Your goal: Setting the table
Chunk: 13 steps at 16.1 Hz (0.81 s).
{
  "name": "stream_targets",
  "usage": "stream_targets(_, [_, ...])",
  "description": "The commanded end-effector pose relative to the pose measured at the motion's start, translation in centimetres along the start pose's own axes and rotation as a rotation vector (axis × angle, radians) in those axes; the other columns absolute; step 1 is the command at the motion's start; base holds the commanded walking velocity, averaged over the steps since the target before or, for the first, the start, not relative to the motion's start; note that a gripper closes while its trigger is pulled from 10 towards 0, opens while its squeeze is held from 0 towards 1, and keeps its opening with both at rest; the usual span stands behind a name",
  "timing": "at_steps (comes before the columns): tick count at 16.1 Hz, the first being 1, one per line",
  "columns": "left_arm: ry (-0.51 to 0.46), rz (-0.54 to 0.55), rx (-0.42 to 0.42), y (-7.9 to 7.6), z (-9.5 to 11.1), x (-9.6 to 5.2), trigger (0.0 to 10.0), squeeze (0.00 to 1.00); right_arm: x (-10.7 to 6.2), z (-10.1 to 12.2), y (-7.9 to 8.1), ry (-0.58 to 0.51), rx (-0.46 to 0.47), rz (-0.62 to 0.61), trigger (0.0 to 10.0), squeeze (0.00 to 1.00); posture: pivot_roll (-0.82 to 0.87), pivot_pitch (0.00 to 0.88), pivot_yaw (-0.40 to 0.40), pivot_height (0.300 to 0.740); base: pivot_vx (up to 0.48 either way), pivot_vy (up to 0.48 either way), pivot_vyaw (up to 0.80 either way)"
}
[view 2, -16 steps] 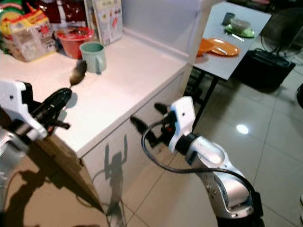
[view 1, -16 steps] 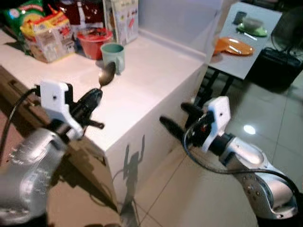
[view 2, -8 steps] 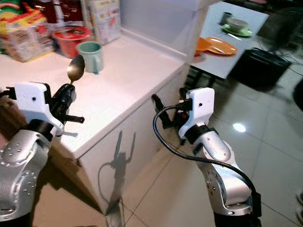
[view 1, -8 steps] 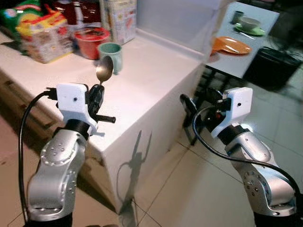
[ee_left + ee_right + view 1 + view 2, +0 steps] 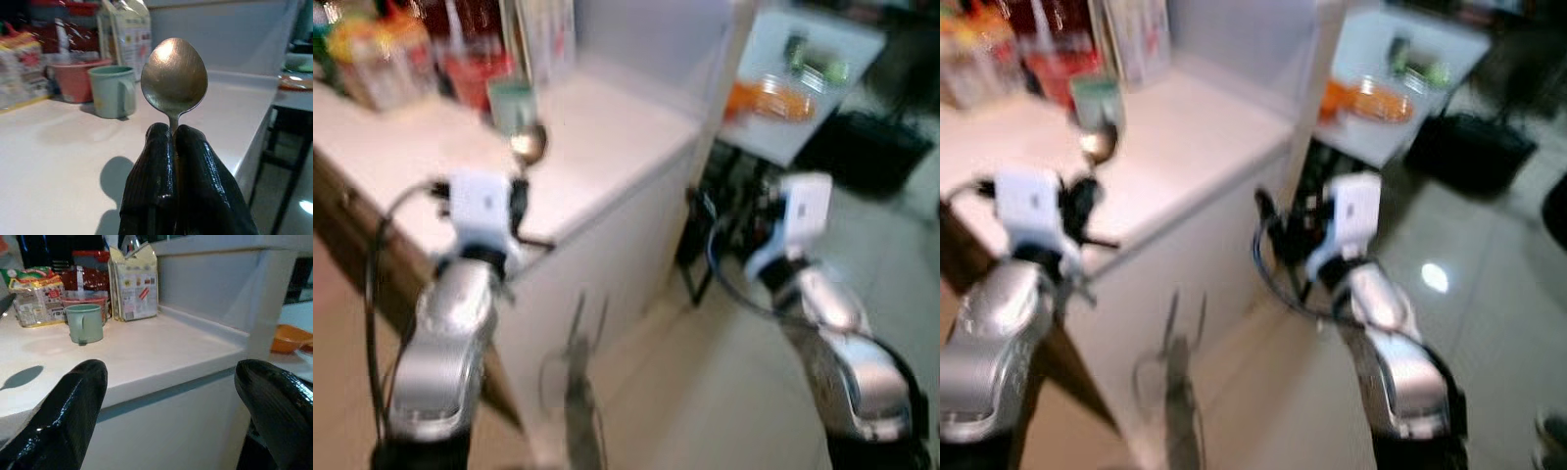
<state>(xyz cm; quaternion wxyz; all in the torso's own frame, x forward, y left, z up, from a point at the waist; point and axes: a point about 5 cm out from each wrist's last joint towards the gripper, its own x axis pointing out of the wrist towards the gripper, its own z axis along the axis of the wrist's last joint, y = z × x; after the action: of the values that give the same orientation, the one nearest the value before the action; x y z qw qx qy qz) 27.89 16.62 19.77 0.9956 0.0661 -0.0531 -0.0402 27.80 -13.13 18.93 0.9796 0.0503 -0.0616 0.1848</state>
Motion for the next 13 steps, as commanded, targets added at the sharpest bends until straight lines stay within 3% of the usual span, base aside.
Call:
stream_targets(1, [-0.016, -0.024, 0.004, -0.8, 0.3, 0.4, 10.0, 0.00, -0.1, 0.1, -0.9, 0.003, -0.017, -0.038, 10.0, 0.00, 0.07, 0.000, -0.067, 0.740, 0.000, -0.450, 0.53])
stream_targets(4, [-0.002, 0.003, 0.067, -0.5, -0.3, 0.5, 10.0, 0.00, -0.4, -0.5, -1.4, 0.020, -0.029, -0.060, 10.0, 0.00, 0.07, 0.000, -0.063, 0.740, 0.000, -0.451, 0.72])
stream_targets(13, [0.009, 0.001, 0.100, -0.4, -0.4, 1.1, 10.0, 0.00, -0.8, -0.8, -2.1, 0.030, -0.032, -0.108, 10.0, 0.00, 0.06, 0.000, -0.042, 0.740, 0.000, -0.452, 0.80])
